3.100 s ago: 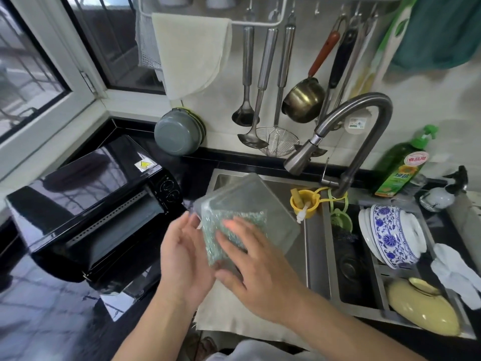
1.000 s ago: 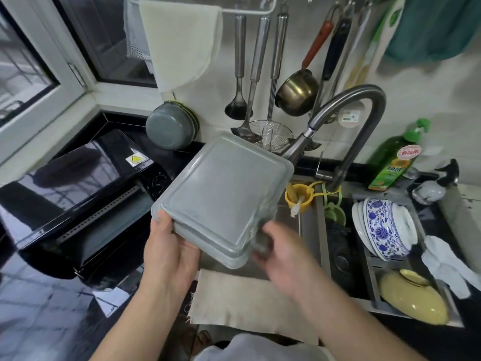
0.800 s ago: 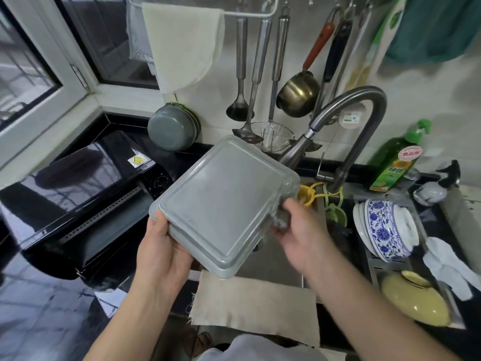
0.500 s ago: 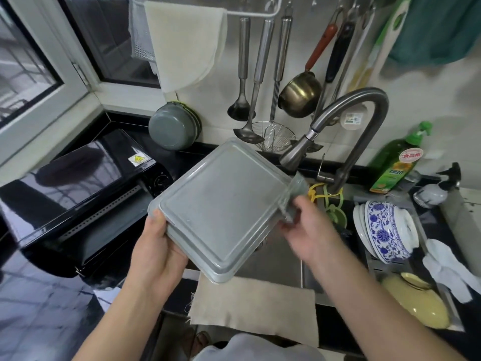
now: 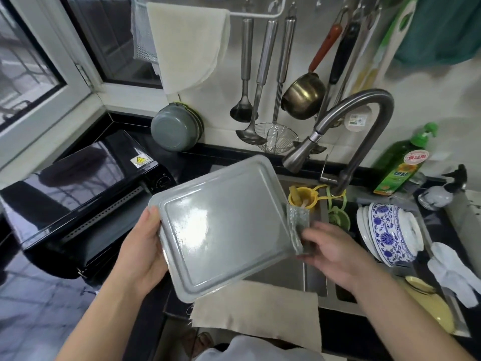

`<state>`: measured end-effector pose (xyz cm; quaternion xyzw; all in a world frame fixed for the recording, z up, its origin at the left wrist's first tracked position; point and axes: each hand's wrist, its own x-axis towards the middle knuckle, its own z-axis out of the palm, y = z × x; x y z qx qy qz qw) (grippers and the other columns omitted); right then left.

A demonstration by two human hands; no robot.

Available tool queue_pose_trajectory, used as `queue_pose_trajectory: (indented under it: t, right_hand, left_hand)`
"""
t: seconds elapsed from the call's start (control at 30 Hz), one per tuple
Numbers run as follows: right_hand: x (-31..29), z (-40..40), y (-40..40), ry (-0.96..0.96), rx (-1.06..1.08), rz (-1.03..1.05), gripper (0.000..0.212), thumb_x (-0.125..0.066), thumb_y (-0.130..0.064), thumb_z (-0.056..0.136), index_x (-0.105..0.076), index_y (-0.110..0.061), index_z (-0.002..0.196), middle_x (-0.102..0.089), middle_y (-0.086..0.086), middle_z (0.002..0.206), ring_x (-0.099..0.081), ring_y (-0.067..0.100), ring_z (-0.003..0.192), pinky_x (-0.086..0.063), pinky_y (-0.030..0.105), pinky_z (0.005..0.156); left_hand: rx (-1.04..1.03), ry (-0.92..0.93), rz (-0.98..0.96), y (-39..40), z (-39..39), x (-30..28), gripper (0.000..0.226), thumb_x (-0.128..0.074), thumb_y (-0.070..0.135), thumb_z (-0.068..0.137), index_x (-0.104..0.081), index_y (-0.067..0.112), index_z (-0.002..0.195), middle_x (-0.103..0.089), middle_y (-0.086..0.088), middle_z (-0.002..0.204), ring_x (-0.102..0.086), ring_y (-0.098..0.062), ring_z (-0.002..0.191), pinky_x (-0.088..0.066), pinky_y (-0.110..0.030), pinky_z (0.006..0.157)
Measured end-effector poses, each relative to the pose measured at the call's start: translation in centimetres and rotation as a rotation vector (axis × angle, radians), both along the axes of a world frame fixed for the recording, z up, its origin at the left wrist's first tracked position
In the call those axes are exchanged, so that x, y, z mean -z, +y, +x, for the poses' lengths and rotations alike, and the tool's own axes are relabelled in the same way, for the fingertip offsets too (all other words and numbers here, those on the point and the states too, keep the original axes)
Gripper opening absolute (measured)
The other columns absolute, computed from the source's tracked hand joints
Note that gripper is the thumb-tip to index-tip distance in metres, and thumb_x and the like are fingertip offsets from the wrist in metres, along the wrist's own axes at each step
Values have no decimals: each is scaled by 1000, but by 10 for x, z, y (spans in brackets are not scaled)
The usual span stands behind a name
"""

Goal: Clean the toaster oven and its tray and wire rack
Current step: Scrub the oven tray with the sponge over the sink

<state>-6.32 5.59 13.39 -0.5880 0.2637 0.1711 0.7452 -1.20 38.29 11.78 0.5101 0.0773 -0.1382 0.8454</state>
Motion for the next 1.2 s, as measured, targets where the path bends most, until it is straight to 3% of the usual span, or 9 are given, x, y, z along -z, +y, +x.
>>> queue_pose_trajectory:
  t: [0.2,0.37,0.5,0.6,0.73,0.87,1.0,1.1,1.2]
  right_hand:
    - [-12,22,-14,-44,-93,-250,16,-60,-8,94,-71,-4,104,-75,15,96,-69,30,89,-52,50,91]
    - [-17,41,-22,-108,-43,-185,23,-58,-4,92,-78,-14,85,-76,7,86,-71,15,72,-53,27,57]
    - [-6,41,-15,-125,22,-361,18,-56,-10,94,-74,-11,95,-75,12,92,-70,28,85,-53,40,75]
    - [-7,35,2,-306,-58,-843,26,-54,-17,100,-70,-27,119,-72,-6,106,-65,7,91,-49,19,75]
    - [-6,14,43,-530,-211,-1295,49,-58,-15,97,-50,-24,145,-47,-5,149,-41,16,139,-33,36,118]
    - [-11,0,103,-797,-285,-1346,49,-60,-10,92,-55,-17,141,-50,3,133,-49,18,123,-51,33,100]
    - [-16,0,112,-1063,-321,-1415,37,-40,-7,99,-62,-7,128,-57,8,125,-50,25,122,-42,36,107]
    - [-6,-7,84,-1003,-292,-1520,33,-41,-6,104,-66,-3,125,-62,8,119,-53,24,114,-45,37,101]
    - [-8,0,60,-745,-193,-1502,31,-65,-3,91,-69,-9,121,-62,1,115,-52,20,111,-51,40,95]
  left_hand:
    - [297,51,155,-10,0,-2,56,-67,65,94,-63,28,136,-68,-13,122,-64,-35,101,-46,-57,87]
    - [292,27,128,-7,6,-3,56,-67,61,95,-62,27,139,-66,-15,118,-44,-43,109,-28,-65,86]
    - [308,1,134,-10,4,-4,45,-55,52,103,-64,23,136,-69,-15,123,-66,-36,102,-55,-49,81]
    - [273,-21,104,-25,-5,-4,39,-50,42,108,-67,17,131,-72,-17,124,-74,-29,104,-61,-40,78]
    - [169,-13,59,-45,-16,1,36,-47,35,109,-68,15,129,-70,-21,128,-72,-33,109,-61,-46,88]
    - [188,-128,177,-70,-26,-2,29,-45,21,112,-72,15,122,-72,-21,121,-69,-36,112,-54,-55,100]
    - [169,-217,203,-76,-32,-1,26,-50,18,106,-73,14,119,-73,-21,114,-71,-34,106,-59,-48,91]
    - [113,-190,175,-66,-30,-5,32,-53,38,105,-72,15,118,-74,-17,113,-72,-26,98,-61,-37,82]
    - [85,-235,288,-58,-31,-6,30,-55,47,102,-72,23,91,-73,0,89,-67,-11,78,-55,-24,69]
